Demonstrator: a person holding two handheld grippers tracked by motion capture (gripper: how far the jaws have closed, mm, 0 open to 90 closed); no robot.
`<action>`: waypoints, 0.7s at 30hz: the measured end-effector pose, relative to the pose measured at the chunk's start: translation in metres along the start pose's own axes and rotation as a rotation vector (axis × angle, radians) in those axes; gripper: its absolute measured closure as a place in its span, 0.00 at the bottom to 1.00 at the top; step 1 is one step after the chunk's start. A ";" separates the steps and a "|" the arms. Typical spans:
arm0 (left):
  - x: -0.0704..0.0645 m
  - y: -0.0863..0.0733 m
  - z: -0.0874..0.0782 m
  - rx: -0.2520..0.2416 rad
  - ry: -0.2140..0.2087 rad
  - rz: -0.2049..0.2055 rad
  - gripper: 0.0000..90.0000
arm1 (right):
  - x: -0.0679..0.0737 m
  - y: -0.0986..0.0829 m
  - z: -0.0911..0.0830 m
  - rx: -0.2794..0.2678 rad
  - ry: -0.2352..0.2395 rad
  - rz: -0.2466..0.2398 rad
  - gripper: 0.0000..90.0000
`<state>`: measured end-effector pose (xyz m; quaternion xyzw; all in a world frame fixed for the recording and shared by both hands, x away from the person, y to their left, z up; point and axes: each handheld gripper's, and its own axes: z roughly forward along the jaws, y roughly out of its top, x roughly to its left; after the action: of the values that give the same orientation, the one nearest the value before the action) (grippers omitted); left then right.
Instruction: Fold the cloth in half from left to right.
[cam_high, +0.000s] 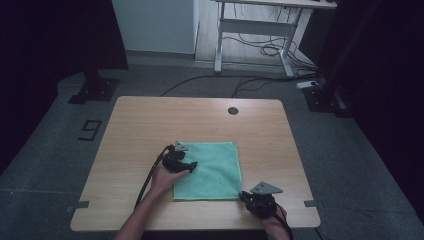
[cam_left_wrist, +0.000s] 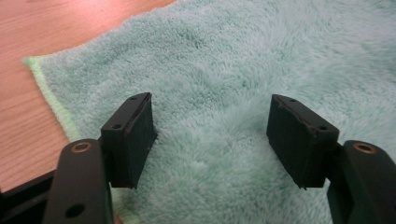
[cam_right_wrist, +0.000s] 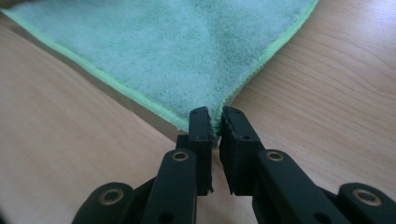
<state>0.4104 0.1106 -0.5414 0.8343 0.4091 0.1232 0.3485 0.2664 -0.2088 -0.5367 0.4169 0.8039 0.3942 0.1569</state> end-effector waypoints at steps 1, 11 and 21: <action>-0.001 0.000 0.000 0.003 0.000 0.005 0.35 | 0.000 -0.001 -0.003 0.001 0.004 0.001 0.90; -0.003 -0.003 -0.003 0.005 -0.005 0.023 0.34 | -0.011 0.000 -0.022 -0.070 -0.014 0.029 0.60; 0.006 -0.003 -0.003 -0.004 0.027 0.003 0.36 | -0.015 0.058 0.045 -0.074 0.036 0.017 0.48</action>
<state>0.4111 0.1178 -0.5418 0.8325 0.4120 0.1360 0.3445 0.3333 -0.1784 -0.5228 0.4103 0.7880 0.4324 0.1544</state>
